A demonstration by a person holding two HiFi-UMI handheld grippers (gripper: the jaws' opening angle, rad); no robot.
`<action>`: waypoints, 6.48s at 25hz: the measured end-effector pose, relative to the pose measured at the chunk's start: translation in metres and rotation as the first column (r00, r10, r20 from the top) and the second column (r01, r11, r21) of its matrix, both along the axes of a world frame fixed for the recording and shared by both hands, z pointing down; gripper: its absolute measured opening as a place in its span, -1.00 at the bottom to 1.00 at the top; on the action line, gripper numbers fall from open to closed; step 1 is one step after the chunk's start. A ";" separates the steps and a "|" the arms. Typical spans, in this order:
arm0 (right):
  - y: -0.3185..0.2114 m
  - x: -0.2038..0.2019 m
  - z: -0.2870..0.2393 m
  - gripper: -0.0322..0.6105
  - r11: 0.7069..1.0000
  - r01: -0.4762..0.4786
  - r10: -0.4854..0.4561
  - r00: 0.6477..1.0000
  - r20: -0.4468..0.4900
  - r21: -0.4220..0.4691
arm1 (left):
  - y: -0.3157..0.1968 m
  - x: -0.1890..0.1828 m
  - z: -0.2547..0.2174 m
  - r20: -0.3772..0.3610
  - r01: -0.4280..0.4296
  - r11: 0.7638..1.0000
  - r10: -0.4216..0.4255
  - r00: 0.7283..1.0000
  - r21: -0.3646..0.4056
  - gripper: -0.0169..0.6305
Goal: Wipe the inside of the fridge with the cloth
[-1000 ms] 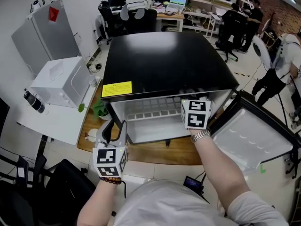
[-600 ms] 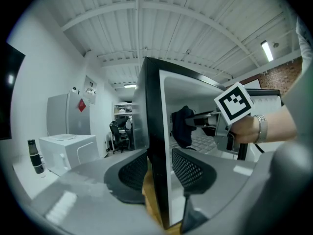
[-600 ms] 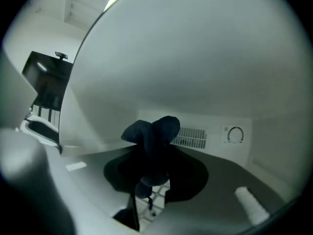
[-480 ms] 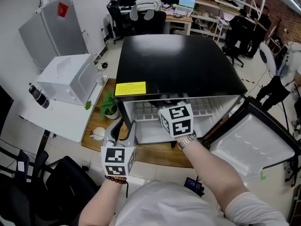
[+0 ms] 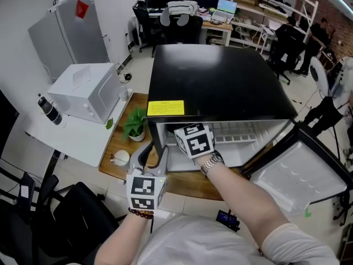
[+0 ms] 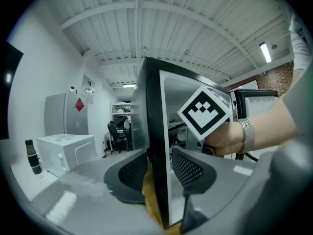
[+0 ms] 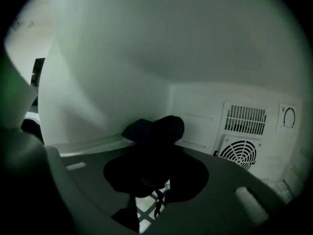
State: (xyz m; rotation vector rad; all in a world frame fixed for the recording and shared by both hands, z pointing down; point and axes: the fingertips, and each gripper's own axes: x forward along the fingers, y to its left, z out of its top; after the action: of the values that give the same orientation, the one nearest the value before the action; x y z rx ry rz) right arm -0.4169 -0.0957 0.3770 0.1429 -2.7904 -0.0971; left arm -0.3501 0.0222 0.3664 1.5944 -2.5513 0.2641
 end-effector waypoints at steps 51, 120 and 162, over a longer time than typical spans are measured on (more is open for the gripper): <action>-0.118 0.084 0.028 -0.58 0.960 -0.232 0.260 0.948 -0.186 0.155 | 0.000 -0.002 0.002 0.002 0.040 0.999 -0.040 0.999 0.005 -0.48; -0.040 0.086 -0.044 -0.58 0.992 -0.123 0.121 0.990 0.076 0.029 | -0.002 0.000 -0.002 -0.016 0.038 0.999 -0.037 0.999 0.031 -0.48; -0.035 0.113 0.028 -0.58 0.991 -0.133 0.135 0.986 -0.101 0.024 | 0.001 -0.002 -0.002 -0.017 0.038 0.998 -0.038 0.999 0.043 -0.48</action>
State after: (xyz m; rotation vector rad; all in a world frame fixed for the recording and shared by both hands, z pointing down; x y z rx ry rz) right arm -0.3043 -0.1303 0.4052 0.3206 -2.6701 -0.0922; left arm -0.3520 0.0234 0.3641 1.5542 -2.5898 0.1922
